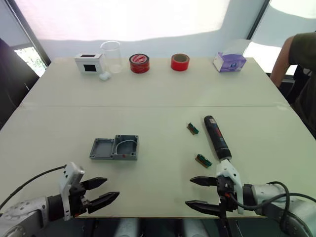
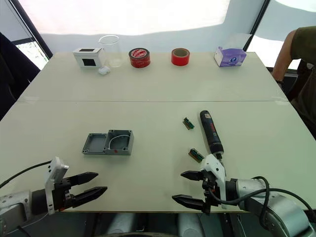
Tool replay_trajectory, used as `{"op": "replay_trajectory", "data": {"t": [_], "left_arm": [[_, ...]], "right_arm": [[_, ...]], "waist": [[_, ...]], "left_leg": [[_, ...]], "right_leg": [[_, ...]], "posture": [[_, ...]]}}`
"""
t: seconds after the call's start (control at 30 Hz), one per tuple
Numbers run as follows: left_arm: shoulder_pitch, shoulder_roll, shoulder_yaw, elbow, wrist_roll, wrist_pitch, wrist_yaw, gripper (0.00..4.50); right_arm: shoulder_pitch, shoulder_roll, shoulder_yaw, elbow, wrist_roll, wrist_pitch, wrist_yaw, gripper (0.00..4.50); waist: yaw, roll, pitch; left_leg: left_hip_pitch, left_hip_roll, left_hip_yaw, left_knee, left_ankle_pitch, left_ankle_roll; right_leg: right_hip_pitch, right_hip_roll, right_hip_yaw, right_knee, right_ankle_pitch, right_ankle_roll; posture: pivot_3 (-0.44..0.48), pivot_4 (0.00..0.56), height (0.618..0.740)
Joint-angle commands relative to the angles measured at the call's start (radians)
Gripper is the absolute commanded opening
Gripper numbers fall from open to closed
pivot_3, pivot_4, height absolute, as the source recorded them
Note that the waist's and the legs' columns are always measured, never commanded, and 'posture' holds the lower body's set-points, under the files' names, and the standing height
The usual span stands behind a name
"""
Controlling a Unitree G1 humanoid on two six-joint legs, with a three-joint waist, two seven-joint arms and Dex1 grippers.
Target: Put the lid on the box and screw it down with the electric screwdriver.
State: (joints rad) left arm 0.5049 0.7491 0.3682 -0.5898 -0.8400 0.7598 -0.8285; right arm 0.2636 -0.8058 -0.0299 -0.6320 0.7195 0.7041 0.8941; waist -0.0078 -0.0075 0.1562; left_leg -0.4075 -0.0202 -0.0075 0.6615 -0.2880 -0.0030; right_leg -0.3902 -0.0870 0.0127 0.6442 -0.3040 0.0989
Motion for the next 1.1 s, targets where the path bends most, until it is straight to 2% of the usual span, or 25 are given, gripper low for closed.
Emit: {"op": "replay_trajectory", "data": {"t": [0.03,0.5,0.6,0.73,0.8,0.9,1.0,1.1], "left_arm": [[0.005,0.001,0.017,-0.007,-0.003,-0.008,-0.004,4.50],[-0.001,-0.014,0.023,-0.003,-0.003,-0.008,0.011,4.50],[-0.037,-0.022,0.081,0.016,-0.057,-0.010,0.010,4.50],[-0.097,0.051,0.130,0.034,-0.058,0.013,-0.002,4.50],[-0.171,0.163,0.139,0.051,-0.090,0.089,-0.025,4.50],[-0.303,0.352,0.049,0.075,-0.032,0.170,-0.041,4.50],[-0.434,0.434,-0.032,0.103,-0.019,0.169,-0.091,4.50],[-0.775,0.467,-0.290,0.160,0.110,0.136,-0.169,4.50]], "right_arm": [[-0.019,-0.002,-0.019,-0.043,0.030,0.014,-0.014,4.44],[-0.103,0.009,-0.005,-0.049,0.068,0.074,-0.069,4.44],[-0.155,0.004,-0.014,-0.047,0.114,0.106,-0.063,4.44],[-0.222,0.001,-0.049,-0.054,0.184,0.172,-0.110,4.44],[-0.272,0.001,-0.065,-0.071,0.274,0.229,-0.145,4.44],[-0.353,0.018,-0.072,-0.086,0.365,0.278,-0.218,4.44],[-0.412,0.026,-0.067,-0.094,0.415,0.305,-0.282,4.44],[-0.453,-0.003,-0.015,-0.124,0.353,0.310,-0.297,4.44]], "waist": [[0.000,0.000,0.000],[0.000,0.000,0.000],[-0.001,0.000,0.000],[0.001,0.000,0.000],[0.002,0.000,0.000],[0.001,-0.001,0.000],[-0.003,0.000,0.001],[0.005,-0.001,0.003]], "left_leg": [[0.000,0.000,0.000,0.000,0.000,0.000],[0.000,0.000,0.000,0.000,0.000,0.000],[0.000,0.000,0.000,0.000,0.000,0.000],[0.000,0.000,0.000,0.000,0.000,0.000],[0.000,0.000,0.000,0.000,0.000,0.000],[0.000,0.000,0.000,0.001,0.000,0.000],[0.000,-0.001,0.000,0.001,0.000,0.000],[-0.001,-0.001,0.000,0.001,0.000,0.000]], "right_leg": [[0.000,0.000,0.000,0.000,0.000,0.000],[0.000,0.000,0.000,0.000,0.000,0.000],[0.000,0.000,0.000,0.000,0.000,0.000],[0.000,0.000,0.000,0.001,0.000,0.000],[0.000,0.000,0.000,0.001,0.000,0.000],[0.000,0.000,-0.001,0.002,0.000,0.000],[0.000,0.000,0.000,0.002,0.000,0.000],[-0.002,0.000,0.000,0.003,0.001,0.002]], "posture": [[0.000,0.150,0.740],[0.000,0.150,0.740],[0.000,0.150,0.740],[0.000,0.150,0.740],[0.000,0.150,0.740],[0.000,0.150,0.740],[0.000,0.150,0.740],[0.000,0.150,0.740]]}}
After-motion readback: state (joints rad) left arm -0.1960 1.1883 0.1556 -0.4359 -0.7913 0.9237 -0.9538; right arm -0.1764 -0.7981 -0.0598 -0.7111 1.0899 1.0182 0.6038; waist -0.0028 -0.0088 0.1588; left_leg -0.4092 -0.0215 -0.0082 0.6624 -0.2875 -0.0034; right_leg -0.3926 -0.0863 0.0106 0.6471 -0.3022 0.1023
